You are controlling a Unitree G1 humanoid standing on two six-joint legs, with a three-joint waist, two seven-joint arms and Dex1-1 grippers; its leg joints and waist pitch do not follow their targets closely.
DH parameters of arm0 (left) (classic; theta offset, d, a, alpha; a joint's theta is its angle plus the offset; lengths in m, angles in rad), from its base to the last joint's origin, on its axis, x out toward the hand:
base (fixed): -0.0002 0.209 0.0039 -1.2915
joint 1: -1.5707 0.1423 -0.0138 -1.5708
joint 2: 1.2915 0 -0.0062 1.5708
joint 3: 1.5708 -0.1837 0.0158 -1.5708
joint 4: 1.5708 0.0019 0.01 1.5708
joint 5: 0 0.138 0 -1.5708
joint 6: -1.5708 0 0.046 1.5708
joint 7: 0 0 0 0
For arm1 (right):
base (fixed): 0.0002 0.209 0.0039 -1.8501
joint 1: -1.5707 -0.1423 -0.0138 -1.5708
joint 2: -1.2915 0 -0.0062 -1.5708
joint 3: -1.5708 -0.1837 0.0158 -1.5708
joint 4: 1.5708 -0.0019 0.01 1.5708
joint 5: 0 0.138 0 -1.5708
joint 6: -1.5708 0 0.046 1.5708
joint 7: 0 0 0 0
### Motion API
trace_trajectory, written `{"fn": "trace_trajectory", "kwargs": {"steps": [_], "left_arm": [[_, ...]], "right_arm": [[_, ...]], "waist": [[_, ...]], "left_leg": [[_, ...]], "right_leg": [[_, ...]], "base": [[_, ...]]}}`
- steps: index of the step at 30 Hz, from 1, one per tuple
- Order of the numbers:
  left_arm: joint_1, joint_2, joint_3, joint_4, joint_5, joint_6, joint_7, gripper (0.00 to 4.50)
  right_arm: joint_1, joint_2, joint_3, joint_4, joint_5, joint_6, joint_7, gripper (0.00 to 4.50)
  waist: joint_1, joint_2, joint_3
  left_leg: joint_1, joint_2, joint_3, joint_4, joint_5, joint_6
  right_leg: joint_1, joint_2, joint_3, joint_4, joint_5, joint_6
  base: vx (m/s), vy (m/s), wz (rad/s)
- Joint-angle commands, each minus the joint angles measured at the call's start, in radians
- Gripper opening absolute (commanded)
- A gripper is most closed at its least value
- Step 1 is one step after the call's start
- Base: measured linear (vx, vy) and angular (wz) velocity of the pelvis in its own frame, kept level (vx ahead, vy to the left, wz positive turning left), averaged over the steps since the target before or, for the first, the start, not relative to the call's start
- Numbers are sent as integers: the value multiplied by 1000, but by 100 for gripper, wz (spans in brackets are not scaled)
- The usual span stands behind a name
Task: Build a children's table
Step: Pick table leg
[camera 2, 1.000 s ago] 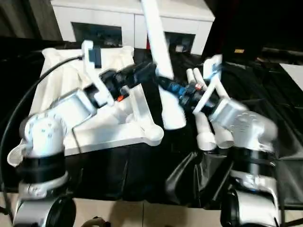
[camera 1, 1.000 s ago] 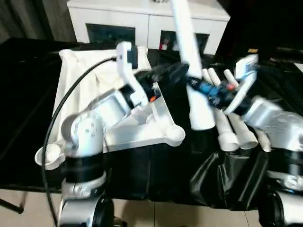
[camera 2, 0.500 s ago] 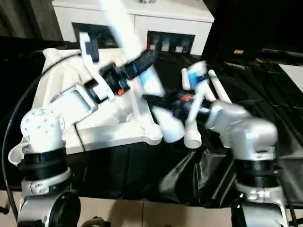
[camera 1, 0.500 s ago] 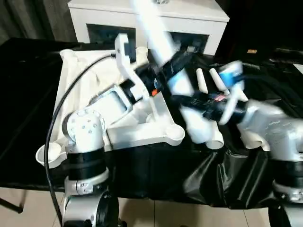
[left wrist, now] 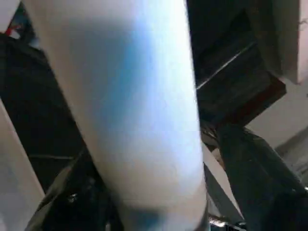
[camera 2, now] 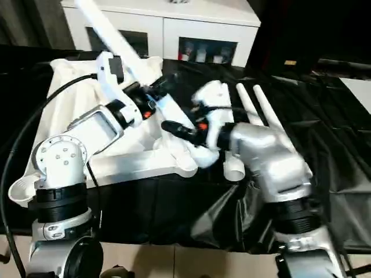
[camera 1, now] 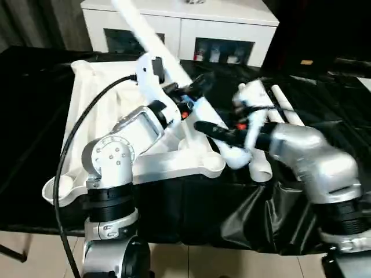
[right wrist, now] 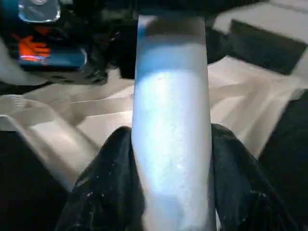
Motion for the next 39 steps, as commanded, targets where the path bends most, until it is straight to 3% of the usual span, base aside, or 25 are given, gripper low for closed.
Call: {"fn": "trace_trajectory", "kwargs": {"steps": [1,13,17,23,24,25,26,27,29,31,34,36,39], "left_arm": [[8,-6,-6,6,8,0,14,322],[9,-13,-2,18,1,-23,41,215],[1,-12,-16,22,-3,-39,13,196],[-1,16,-39,34,3,-61,-35,189],[-2,38,-44,43,13,-77,-55,189],[-2,47,-47,47,18,-84,-62,189],[-2,53,-50,50,22,-90,-68,189],[-2,92,-75,55,36,-109,-123,188],[-1,113,-89,54,44,-114,-154,188],[2,174,-131,54,59,-122,-241,184],[-6,263,-176,50,49,-110,-371,184],[-17,308,-199,44,32,-98,-446,184],[-29,335,-215,38,11,-88,-504,184]], "right_arm": [[-3,-2,2,10,-30,-30,-26,181],[-14,44,17,55,-90,-102,-86,181],[-12,44,26,51,-89,-111,-62,181],[-19,48,36,57,-92,-139,-48,181],[-21,66,11,63,-55,-162,-27,181],[-22,69,1,62,-40,-159,-17,181],[-21,71,-6,59,-29,-153,-10,237],[-25,70,-55,52,33,-112,13,251],[-26,67,-82,48,68,-88,27,256],[-27,37,-135,45,146,-19,79,294],[-13,-50,-160,27,238,79,209,308],[-5,-106,-169,31,279,131,284,334],[-19,-127,-191,59,313,170,310,353]], "waist": [[-3,-3,-71],[-7,2,-73],[-6,4,-73],[-8,-1,-73],[-7,-7,-74],[-6,-1,-74],[-7,-2,-73],[-6,-2,-74],[-5,1,-75],[-3,-1,-75],[1,9,-75],[1,5,-75],[-1,9,-74]], "left_leg": [[19,53,-21,-73,-57,5],[20,52,-21,-71,-63,13],[21,53,-21,-72,-71,9],[21,53,-20,-72,-64,12],[21,52,-20,-71,-61,18],[21,52,-19,-71,-63,20],[21,52,-19,-71,-65,22],[22,54,-20,-72,-57,24],[23,54,-21,-72,-56,40],[25,55,-20,-72,-43,40],[26,53,-20,-73,-48,30],[25,53,-20,-72,-50,25],[24,52,-18,-71,-57,20]], "right_leg": [[54,-78,49,-77,-16,-206],[56,-76,49,-73,33,-220],[56,-77,49,-73,28,-221],[57,-77,50,-72,29,-216],[57,-78,50,-73,29,-215],[55,-79,50,-71,25,-218],[55,-77,50,-73,21,-217],[56,-78,50,-70,32,-220],[54,-75,49,-68,39,-213],[55,-77,48,-66,46,-221],[55,-74,47,-64,46,-222],[59,-75,47,-63,56,-229],[57,-79,47,-65,43,-251]], "base": [[0,0,0],[0,0,0],[0,0,0],[0,0,0],[0,0,0],[0,0,0],[0,0,0],[0,0,0],[0,0,0],[0,0,0],[0,0,0],[0,0,0],[0,0,0]]}}
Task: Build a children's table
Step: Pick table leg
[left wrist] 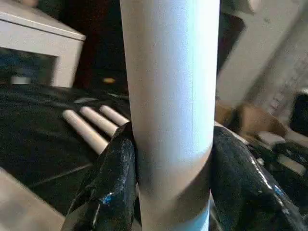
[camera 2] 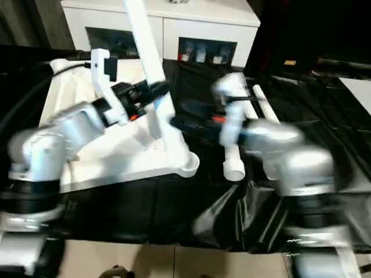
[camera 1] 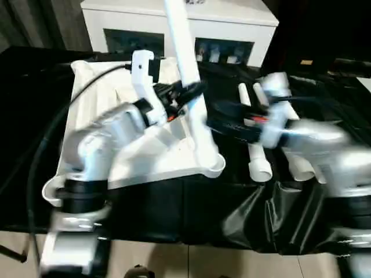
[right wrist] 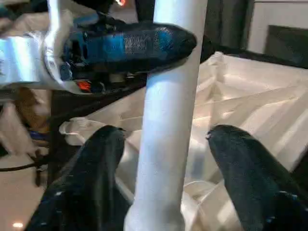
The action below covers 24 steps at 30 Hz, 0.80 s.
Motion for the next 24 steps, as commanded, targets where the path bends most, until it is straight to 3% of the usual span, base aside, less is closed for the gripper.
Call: {"fn": "trace_trajectory", "kwargs": {"steps": [1,7,12,23,24], "left_arm": [[-34,18,-33,-21,-33,20,-73,184],[-77,32,-37,-23,-97,42,-165,184],[-103,34,-44,-23,-110,46,-201,184],[-109,32,-55,-16,-123,51,-229,184],[-111,22,-44,-11,-134,62,-218,184]], "right_arm": [[-18,-22,-22,24,45,49,35,353],[-44,-86,32,70,24,71,104,400],[-63,-109,86,77,27,104,175,402],[-109,-104,135,118,9,97,230,402],[-116,-99,131,123,13,101,225,402]], "waist": [[2,9,-75],[2,5,-74],[2,3,-75],[6,-1,-76],[6,-5,-77]], "left_leg": [[23,52,-18,-71,-65,14],[22,51,-16,-70,-82,0],[20,52,-18,-69,-62,14],[21,53,-17,-67,-55,15],[20,53,-16,-67,-53,16]], "right_leg": [[57,-80,47,-68,35,-254],[58,-79,46,-70,-2,-267],[59,-80,45,-68,4,-270],[58,-81,45,-66,7,-275],[59,-81,45,-66,9,-275]], "base": [[0,0,0],[0,0,0],[0,0,0],[0,0,0],[0,0,0]]}}
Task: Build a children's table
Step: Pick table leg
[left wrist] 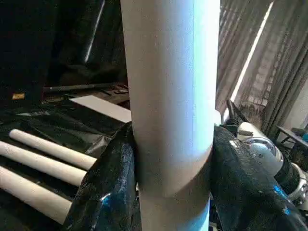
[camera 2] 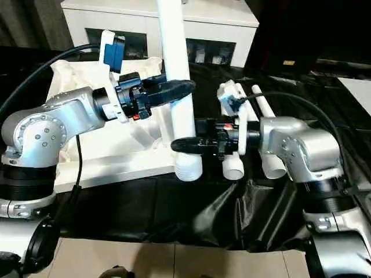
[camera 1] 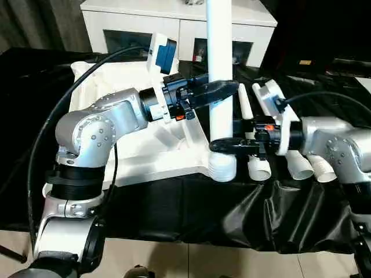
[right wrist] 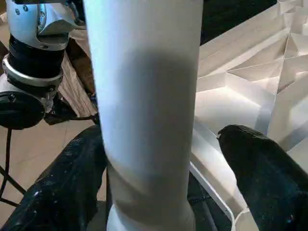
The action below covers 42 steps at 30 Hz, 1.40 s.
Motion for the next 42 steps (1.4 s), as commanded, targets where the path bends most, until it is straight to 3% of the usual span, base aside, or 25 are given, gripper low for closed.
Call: {"fn": "trace_trajectory", "kwargs": {"steps": [1,7,17,18,25,29,33,40,42], "left_arm": [[-18,-9,1,-9,-18,16,2,184],[-33,-75,123,70,-132,106,116,184],[-37,-93,187,117,-187,150,160,184],[-37,-93,188,116,-192,154,165,184],[-41,-74,166,109,-176,157,139,184],[-28,-47,116,66,-153,137,88,184],[-2,18,11,-8,-93,79,-25,184],[-5,31,-15,-27,-87,53,-64,184],[-5,36,-29,-28,-78,41,-81,184]], "right_arm": [[-22,-3,1,9,-5,1,6,402],[-49,24,-87,22,81,78,-29,402],[-42,15,-113,15,106,111,-33,402],[-41,14,-114,11,109,114,-34,402],[-53,2,-85,17,100,125,-12,402],[-58,6,-74,11,96,134,-12,402],[-64,7,-57,12,90,133,-3,402],[-58,-1,-20,-5,83,123,24,402],[-53,-8,0,-13,77,118,39,372]], "waist": [[4,-4,-77],[7,-3,-78],[17,-2,-81],[18,-6,-80],[22,-5,-80],[22,-7,-81],[21,-9,-78],[20,-8,-77],[20,-10,-78]], "left_leg": [[20,53,-16,-67,-51,22],[20,50,-16,-64,-55,29],[20,50,-16,-63,-35,30],[21,50,-15,-64,-40,30],[21,51,-17,-65,-38,23],[22,52,-17,-66,-32,24],[22,53,-15,-67,-39,19],[22,52,-15,-68,-44,8],[21,52,-15,-67,-41,7]], "right_leg": [[59,-82,46,-66,8,-275],[59,-80,45,-67,6,-286],[60,-80,44,-64,39,-281],[59,-80,44,-65,31,-280],[59,-80,44,-66,12,-262],[58,-81,44,-65,4,-255],[57,-82,45,-66,-16,-249],[56,-82,45,-68,-32,-244],[56,-82,46,-67,-23,-242]], "base": [[0,0,0],[0,0,0],[0,0,0],[0,0,0],[0,0,0],[0,0,0],[0,0,0],[0,0,0],[0,0,0]]}}
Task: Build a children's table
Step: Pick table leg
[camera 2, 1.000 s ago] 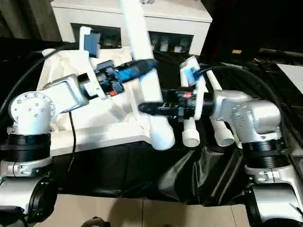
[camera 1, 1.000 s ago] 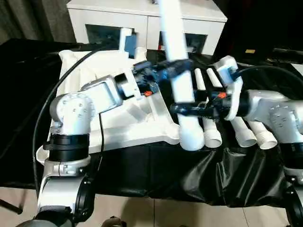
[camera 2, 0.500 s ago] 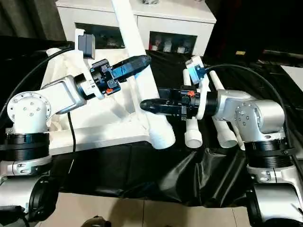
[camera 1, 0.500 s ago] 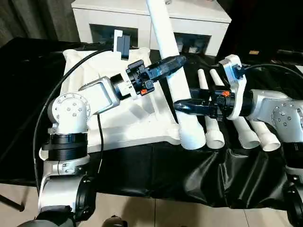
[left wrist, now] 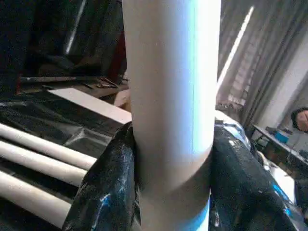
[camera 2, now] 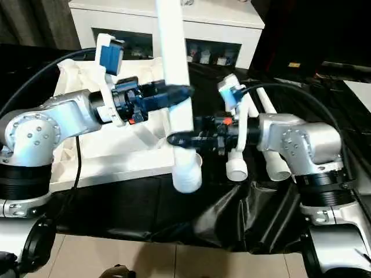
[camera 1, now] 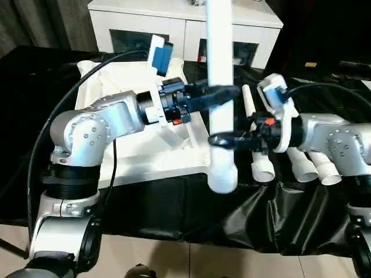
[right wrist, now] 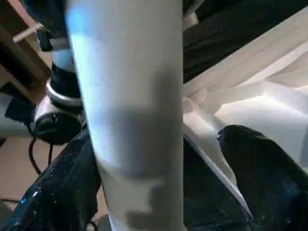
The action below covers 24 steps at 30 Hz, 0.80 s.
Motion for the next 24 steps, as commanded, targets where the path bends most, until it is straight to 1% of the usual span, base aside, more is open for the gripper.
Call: {"fn": "trace_trajectory", "kwargs": {"steps": [1,3,4,5,8,9,10,12,13,14,15,16,20,24], "left_arm": [[-7,4,-22,-29,3,-20,-27,184],[-11,6,-33,-21,15,-34,-39,184],[-11,5,-34,-20,16,-34,-39,184],[-12,4,-37,-18,18,-36,-42,184],[-11,4,-50,-20,25,-42,-58,184],[-11,3,-51,-19,25,-43,-59,184],[-12,3,-52,-17,26,-45,-59,184],[-14,4,-53,-11,27,-51,-63,184],[-16,6,-54,-7,28,-54,-65,184],[-17,7,-55,-5,29,-56,-67,184],[-18,7,-55,-4,29,-57,-68,184],[-18,8,-55,-4,30,-58,-69,184],[-18,10,-52,-1,33,-59,-76,184],[-19,16,-50,5,33,-62,-80,184]], "right_arm": [[-12,-23,21,-25,-14,-8,14,364],[1,-38,51,-45,-26,-19,44,352],[2,-39,53,-47,-27,-20,46,352],[6,-42,61,-52,-32,-24,51,339],[12,-47,77,-56,-41,-34,56,307],[13,-49,80,-57,-42,-35,59,296],[14,-51,82,-59,-42,-33,64,287],[16,-56,86,-63,-42,-35,73,280],[16,-59,87,-62,-43,-36,76,264],[16,-60,88,-61,-45,-37,78,264],[17,-61,88,-61,-46,-39,80,251],[17,-62,88,-60,-47,-39,81,241],[19,-64,90,-61,-47,-43,82,213],[25,-67,87,-67,-42,-42,90,190]], "waist": [[1,-8,-78],[0,-6,-78],[0,-7,-78],[0,-5,-78],[-1,-7,-78],[-1,-7,-78],[0,-5,-78],[0,-6,-78],[0,-6,-78],[0,-5,-78],[-1,-6,-78],[0,-3,-78],[-1,-5,-78],[0,-3,-79]], "left_leg": [[21,53,-15,-68,-41,7],[22,53,-15,-67,-42,8],[21,52,-15,-67,-45,9],[21,53,-15,-67,-46,8],[21,53,-15,-67,-53,8],[21,53,-15,-67,-54,7],[22,53,-16,-67,-55,7],[22,53,-15,-67,-60,6],[22,53,-15,-67,-65,6],[22,54,-16,-68,-64,5],[22,53,-16,-67,-63,5],[22,53,-16,-67,-63,5],[22,53,-16,-66,-63,8],[23,53,-16,-67,-61,6]], "right_leg": [[57,-82,46,-65,-20,-242],[56,-81,46,-65,-13,-243],[57,-82,46,-66,-15,-245],[57,-82,46,-65,-16,-246],[56,-82,46,-67,-26,-246],[56,-82,47,-67,-30,-245],[56,-82,46,-66,-28,-248],[56,-82,46,-67,-31,-249],[56,-81,46,-68,-37,-248],[56,-82,46,-67,-37,-248],[56,-81,46,-68,-35,-248],[56,-81,46,-67,-34,-249],[56,-81,46,-67,-28,-253],[55,-81,46,-66,-27,-252]], "base": [[0,0,0],[0,0,0],[0,0,0],[0,0,0],[0,0,0],[0,0,0],[0,0,0],[0,0,0],[0,0,0],[0,0,0],[0,0,0],[0,0,0],[0,0,0],[0,0,0]]}}
